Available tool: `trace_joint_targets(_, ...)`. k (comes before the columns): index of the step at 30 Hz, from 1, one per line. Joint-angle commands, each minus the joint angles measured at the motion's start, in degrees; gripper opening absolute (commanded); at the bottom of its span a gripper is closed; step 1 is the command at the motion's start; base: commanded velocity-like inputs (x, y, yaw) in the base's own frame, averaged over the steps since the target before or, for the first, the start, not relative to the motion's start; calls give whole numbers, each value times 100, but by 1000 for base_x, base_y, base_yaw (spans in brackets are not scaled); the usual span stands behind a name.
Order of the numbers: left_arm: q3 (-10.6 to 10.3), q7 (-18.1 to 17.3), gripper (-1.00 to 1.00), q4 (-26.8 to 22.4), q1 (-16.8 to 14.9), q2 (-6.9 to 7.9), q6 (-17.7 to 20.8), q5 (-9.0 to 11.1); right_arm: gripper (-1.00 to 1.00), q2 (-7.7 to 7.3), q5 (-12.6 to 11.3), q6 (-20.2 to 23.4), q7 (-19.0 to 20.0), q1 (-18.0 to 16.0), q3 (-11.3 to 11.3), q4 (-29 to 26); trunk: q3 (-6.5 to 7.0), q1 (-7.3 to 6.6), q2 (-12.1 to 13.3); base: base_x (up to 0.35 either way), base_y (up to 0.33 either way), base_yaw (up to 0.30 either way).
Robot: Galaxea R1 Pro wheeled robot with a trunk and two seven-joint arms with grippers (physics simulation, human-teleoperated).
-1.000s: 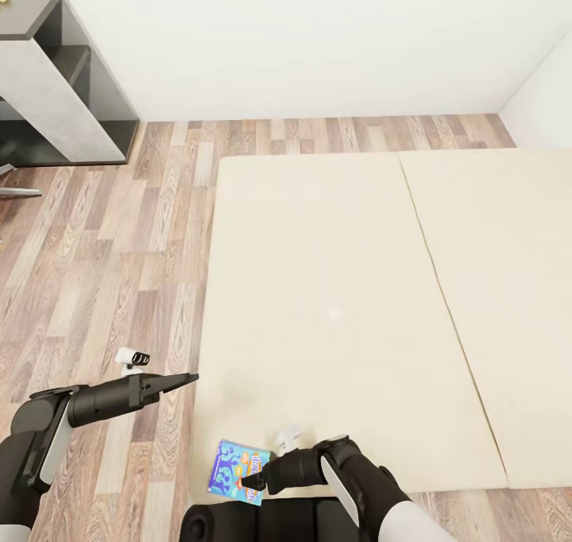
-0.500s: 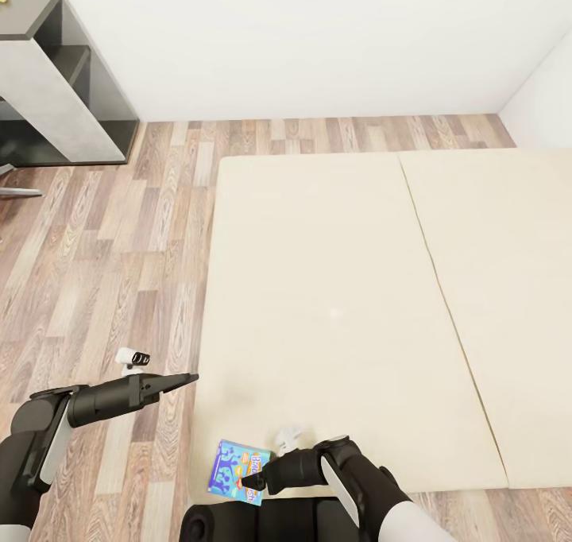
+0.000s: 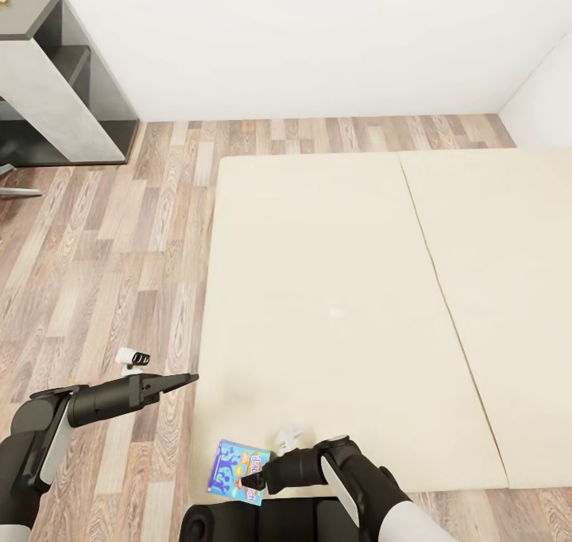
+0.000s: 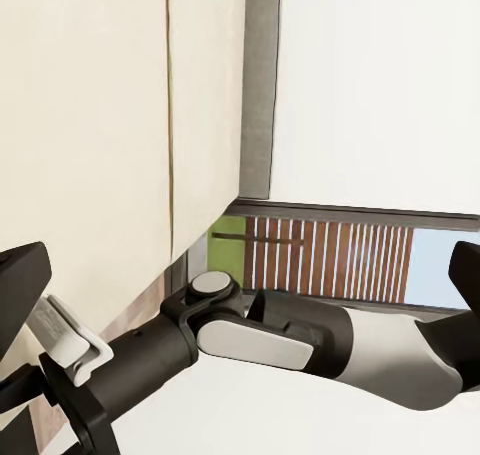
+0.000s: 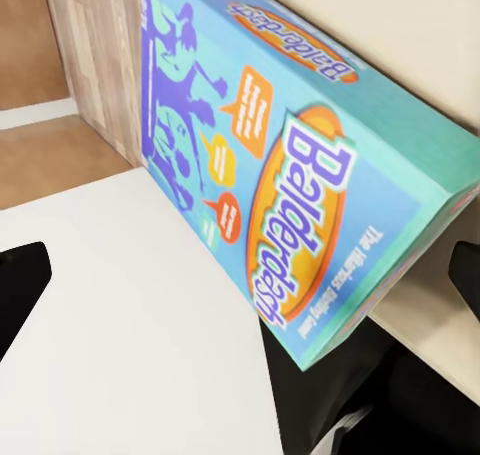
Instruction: Put all the toys in the child's room - the three board games (two on the bed and one on the table), the two jigsaw puzzles on the table, and the tennis ball on the table - inside the toy box on the table in the child's room.
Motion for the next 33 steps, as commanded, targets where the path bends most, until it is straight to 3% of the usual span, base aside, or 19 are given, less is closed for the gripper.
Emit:
trace_joint_targets(1, 0, -23, 100, -2, -1, 2, 62, -4, 100, 0, -61, 56, -13, -2, 6, -9, -3, 1, -3, 0, 0, 0)
trace_joint_targets(33, 0, -23, 100, -6, 0, 2, 62, -5, 100, 0, -63, 63, -8, -2, 6, -28, -3, 1, -3, 0, 0, 0)
